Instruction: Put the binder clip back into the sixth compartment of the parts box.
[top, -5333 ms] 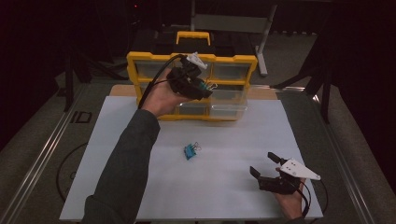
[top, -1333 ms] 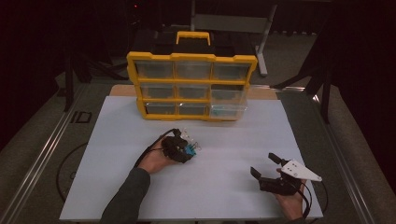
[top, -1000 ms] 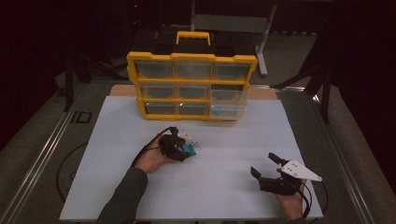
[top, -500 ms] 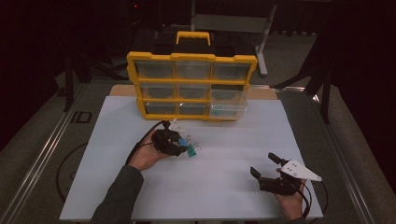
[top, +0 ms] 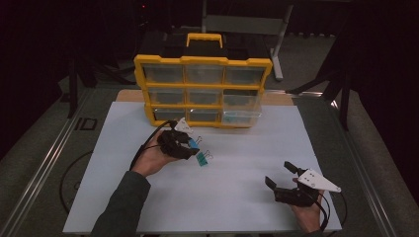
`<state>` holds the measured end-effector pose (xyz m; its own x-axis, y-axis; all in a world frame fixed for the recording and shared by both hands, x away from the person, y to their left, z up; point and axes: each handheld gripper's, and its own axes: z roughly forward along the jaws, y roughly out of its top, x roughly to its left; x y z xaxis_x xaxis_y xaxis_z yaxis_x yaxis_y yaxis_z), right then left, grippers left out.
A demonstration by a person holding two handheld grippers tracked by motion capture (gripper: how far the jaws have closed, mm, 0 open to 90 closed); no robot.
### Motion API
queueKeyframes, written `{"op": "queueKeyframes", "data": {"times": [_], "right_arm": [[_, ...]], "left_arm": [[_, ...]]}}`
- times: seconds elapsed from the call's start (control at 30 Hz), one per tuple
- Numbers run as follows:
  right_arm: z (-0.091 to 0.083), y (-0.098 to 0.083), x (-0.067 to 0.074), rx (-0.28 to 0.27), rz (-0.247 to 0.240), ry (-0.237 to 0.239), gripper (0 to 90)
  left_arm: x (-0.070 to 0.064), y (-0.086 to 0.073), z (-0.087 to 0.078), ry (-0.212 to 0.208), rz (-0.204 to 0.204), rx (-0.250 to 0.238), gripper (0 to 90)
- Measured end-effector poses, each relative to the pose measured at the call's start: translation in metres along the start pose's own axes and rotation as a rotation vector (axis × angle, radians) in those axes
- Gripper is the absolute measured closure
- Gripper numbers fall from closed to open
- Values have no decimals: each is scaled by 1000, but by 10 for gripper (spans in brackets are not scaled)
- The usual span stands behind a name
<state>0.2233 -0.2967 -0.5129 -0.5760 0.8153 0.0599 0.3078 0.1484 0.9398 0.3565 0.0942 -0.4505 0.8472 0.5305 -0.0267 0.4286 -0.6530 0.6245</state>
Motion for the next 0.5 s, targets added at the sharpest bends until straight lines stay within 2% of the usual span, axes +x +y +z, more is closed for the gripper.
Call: {"op": "queueKeyframes", "data": {"times": [0.2, 0.33, 0.5], "right_arm": [[0, 0, 1, 1, -7, 1, 94], [0, 0, 1, -1, -9, -1, 94], [0, 0, 1, 0, -15, -6, 94]], "left_arm": [[1, 16, -14, 16, 16, -20, 496], [1, 26, -23, 11, 20, -41, 496], [-2, 39, -31, 22, 51, -39, 496]]}}
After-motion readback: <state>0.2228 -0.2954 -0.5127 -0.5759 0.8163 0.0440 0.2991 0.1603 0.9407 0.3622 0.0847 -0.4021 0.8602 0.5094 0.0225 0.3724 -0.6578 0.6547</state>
